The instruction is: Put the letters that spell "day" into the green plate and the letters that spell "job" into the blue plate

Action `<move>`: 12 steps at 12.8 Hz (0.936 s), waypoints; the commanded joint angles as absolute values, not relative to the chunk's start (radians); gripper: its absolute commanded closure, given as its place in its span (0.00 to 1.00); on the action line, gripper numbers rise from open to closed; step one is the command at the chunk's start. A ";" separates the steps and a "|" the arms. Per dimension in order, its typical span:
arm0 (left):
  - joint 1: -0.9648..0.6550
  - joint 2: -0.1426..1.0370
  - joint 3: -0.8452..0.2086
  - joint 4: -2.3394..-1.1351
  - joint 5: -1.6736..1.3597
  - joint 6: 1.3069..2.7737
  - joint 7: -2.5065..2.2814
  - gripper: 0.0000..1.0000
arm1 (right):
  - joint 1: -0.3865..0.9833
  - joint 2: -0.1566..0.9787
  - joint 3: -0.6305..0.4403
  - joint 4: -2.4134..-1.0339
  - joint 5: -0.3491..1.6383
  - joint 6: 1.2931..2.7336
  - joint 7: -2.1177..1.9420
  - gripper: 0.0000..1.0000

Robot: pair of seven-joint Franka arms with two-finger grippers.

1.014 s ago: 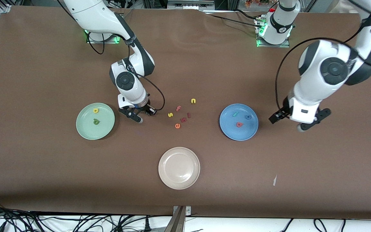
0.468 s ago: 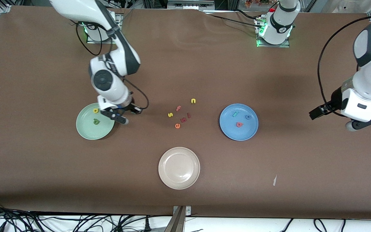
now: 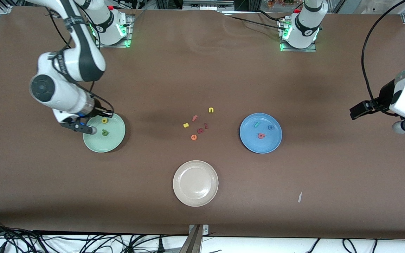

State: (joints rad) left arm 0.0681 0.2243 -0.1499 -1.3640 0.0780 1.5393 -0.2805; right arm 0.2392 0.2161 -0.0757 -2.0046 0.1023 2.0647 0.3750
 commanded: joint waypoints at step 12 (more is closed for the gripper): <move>-0.015 0.204 0.034 -1.285 -0.061 1.434 -0.028 0.01 | 0.215 0.065 -0.055 -1.826 0.022 1.824 0.339 0.00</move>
